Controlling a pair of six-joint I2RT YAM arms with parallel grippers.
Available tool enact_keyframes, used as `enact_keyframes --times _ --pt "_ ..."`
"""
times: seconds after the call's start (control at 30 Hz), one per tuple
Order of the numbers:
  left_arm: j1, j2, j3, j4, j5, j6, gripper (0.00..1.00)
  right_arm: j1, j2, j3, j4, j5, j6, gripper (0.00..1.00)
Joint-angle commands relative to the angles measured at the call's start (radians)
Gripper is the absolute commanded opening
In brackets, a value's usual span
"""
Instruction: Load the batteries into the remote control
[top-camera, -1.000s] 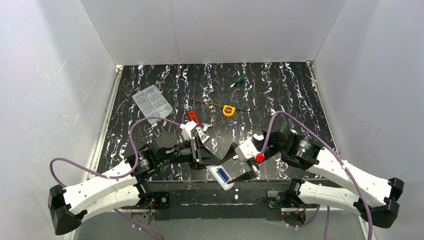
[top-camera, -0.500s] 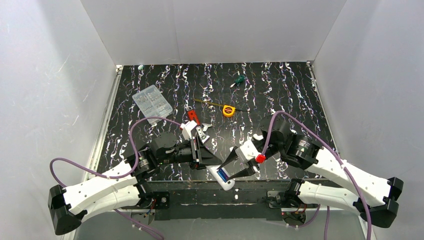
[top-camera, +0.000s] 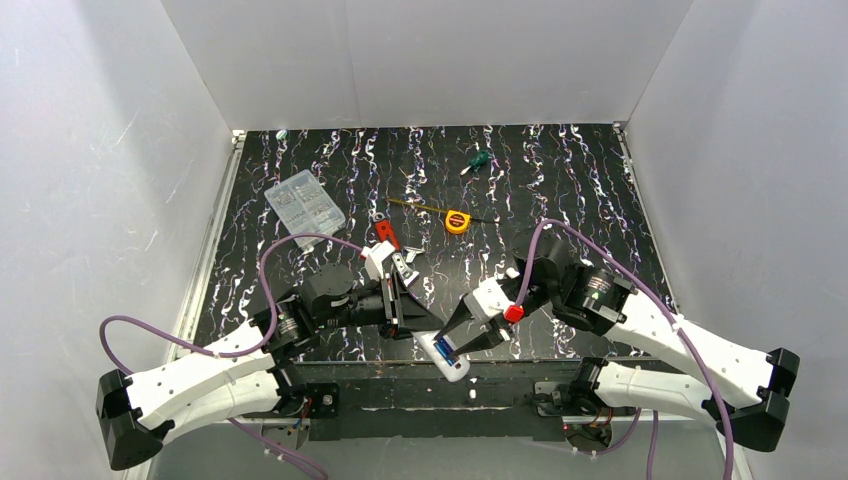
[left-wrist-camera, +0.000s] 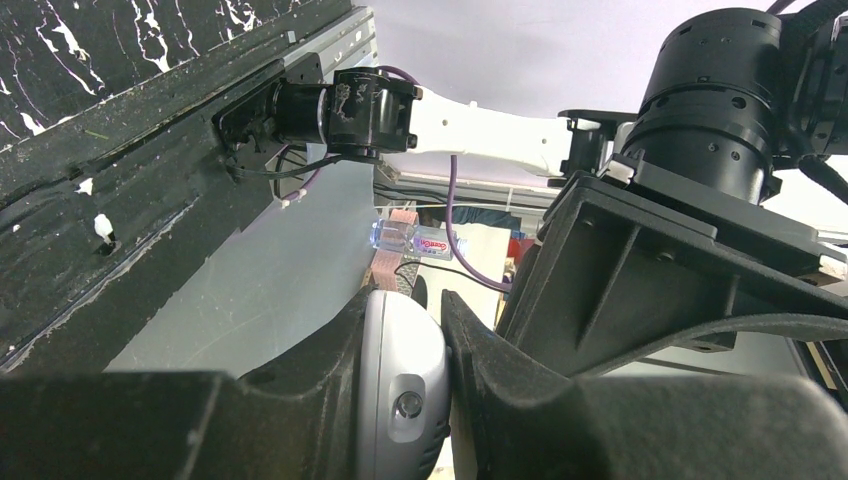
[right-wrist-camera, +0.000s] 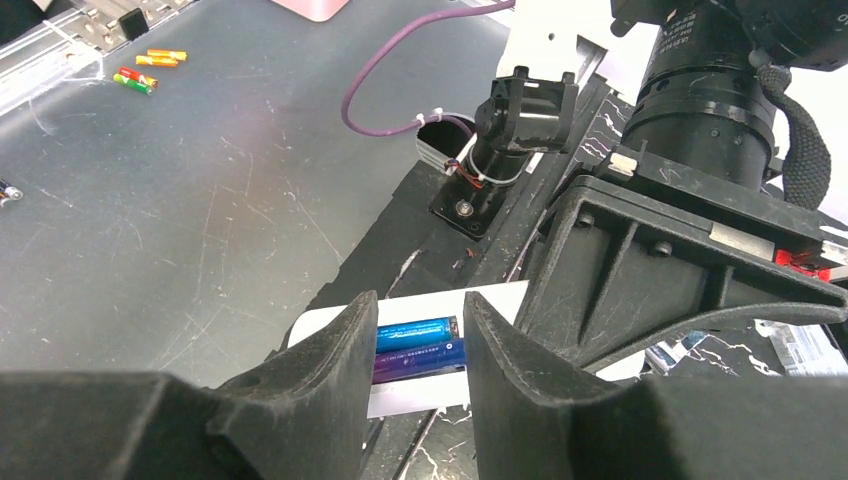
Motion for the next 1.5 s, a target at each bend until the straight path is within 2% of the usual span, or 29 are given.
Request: enact_keyframes --times 0.0,1.47 --pt "-0.002 -0.01 0.039 0.057 0.035 -0.005 0.0 -0.003 0.003 0.016 0.032 -0.033 -0.02 0.43" --pt "-0.003 -0.001 0.054 0.067 0.052 -0.005 0.0 -0.036 0.025 -0.012 -0.022 -0.028 -0.092 0.35"
